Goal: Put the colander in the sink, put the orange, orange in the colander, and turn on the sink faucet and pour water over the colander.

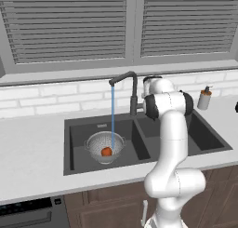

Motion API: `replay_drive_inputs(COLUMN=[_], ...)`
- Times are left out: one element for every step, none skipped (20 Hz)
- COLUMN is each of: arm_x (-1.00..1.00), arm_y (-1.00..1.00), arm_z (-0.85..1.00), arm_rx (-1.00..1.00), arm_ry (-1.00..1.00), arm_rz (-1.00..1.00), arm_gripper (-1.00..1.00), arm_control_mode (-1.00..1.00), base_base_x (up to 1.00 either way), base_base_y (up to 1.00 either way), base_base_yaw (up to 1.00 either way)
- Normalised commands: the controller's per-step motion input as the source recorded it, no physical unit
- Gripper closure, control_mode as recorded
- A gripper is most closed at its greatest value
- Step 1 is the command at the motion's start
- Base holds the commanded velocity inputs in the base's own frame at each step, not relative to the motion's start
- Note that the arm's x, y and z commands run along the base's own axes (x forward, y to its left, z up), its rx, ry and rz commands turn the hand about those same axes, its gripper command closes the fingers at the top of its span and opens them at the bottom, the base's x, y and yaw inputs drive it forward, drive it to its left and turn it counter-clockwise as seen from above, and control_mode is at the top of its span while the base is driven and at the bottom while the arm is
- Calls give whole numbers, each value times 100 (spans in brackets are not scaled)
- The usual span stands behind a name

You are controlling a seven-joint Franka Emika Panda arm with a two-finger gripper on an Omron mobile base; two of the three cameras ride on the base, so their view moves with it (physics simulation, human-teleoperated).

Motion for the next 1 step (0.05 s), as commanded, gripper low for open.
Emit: replay_drive_inputs(arm_x=[-25], arm_y=[-35], arm_z=[0], arm_rx=[0], arm_ry=[7], arm_rz=[-19], arm_gripper=[100], arm_control_mode=[-100], base_base_x=[0], base_base_y=[0], base_base_yaw=[0])
